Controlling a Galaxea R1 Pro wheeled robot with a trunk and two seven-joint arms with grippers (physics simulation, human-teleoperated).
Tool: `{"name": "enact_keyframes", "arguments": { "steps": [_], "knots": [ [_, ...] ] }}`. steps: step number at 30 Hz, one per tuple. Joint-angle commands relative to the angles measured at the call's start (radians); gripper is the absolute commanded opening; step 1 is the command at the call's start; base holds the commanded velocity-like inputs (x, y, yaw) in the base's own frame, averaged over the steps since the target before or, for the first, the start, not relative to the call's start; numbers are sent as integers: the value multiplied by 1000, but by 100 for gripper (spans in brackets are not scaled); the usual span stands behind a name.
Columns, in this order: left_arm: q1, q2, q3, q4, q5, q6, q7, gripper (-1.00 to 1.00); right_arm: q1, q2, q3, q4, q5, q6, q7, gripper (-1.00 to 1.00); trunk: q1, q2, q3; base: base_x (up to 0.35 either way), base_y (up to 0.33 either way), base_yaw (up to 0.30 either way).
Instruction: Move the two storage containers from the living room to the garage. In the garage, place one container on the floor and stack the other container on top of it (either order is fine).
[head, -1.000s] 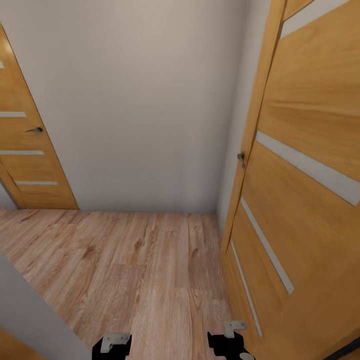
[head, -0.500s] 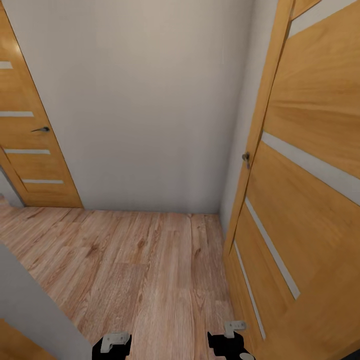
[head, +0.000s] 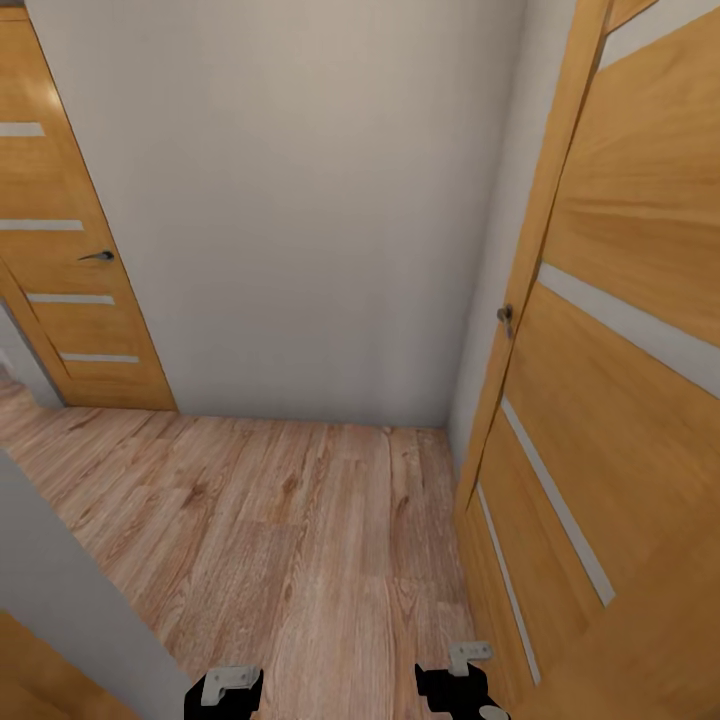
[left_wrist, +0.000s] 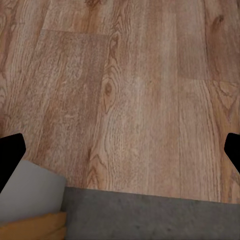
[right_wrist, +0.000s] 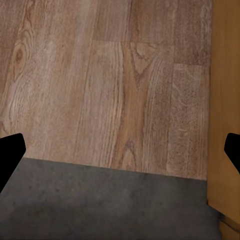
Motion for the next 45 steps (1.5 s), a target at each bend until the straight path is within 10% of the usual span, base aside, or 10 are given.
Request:
{"name": "enact_keyframes", "arguments": {
  "steps": [1, 45],
  "knots": [
    [-1, 0, 3, 1, 1, -3, -2, 100, -1, 0, 2, 1, 1, -3, -2, 100, 0, -1, -1, 0, 0, 18],
    [-1, 0, 3, 1, 1, -3, -2, 100, 0, 0, 2, 1, 1, -3, -2, 100, 0, -1, -1, 161, 0, 1]
  ]
}}
